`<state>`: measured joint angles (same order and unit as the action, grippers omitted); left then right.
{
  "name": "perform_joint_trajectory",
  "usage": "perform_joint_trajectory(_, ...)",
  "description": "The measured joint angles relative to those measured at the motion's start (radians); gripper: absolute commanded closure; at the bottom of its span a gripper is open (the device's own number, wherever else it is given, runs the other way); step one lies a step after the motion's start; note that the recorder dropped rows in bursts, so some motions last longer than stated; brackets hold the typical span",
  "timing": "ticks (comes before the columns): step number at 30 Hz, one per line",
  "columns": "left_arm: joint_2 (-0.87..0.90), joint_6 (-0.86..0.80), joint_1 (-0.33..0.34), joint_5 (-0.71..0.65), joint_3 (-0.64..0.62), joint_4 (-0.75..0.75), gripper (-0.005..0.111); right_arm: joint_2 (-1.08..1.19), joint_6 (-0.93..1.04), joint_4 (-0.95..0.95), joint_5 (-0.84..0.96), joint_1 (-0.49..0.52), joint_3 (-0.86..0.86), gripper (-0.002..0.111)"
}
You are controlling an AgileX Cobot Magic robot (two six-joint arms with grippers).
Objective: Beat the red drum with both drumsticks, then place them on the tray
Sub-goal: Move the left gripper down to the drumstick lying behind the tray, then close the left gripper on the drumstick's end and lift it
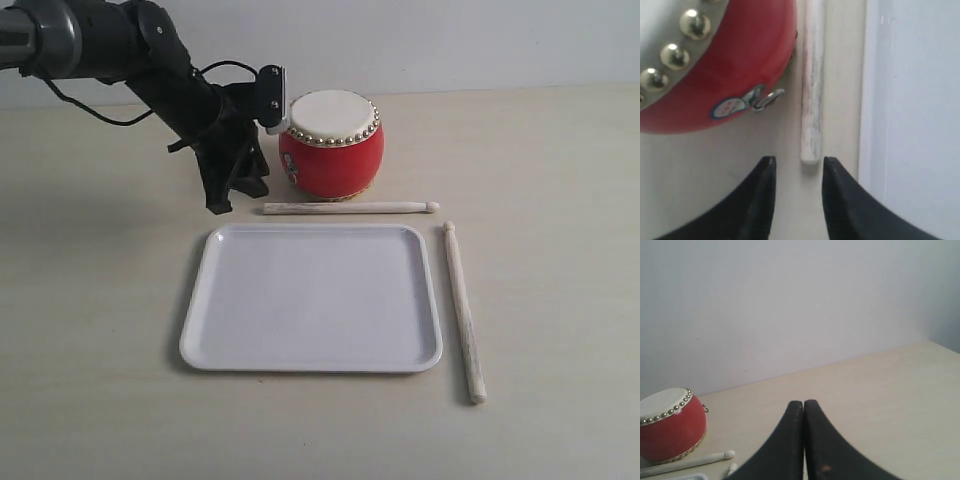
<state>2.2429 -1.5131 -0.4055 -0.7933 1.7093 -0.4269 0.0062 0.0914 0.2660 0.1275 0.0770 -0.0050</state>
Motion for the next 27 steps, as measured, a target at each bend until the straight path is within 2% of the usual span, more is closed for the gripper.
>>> perform_joint_trajectory(1,0.007,-0.002,0.000,0.006,0.000,-0.013,0.062,0.000,0.000,0.000,0.000,0.000,0.000,0.108)
perform_joint_trajectory(3,0.019,-0.006,0.000,0.013,0.000,-0.022,0.058,0.000,0.000,0.000,0.000,0.000,0.000,0.108)
perform_joint_trajectory(27,0.080,-0.073,0.000,0.094,0.000,-0.055,0.058,0.000,0.000,0.000,0.000,0.000,0.000,0.108)
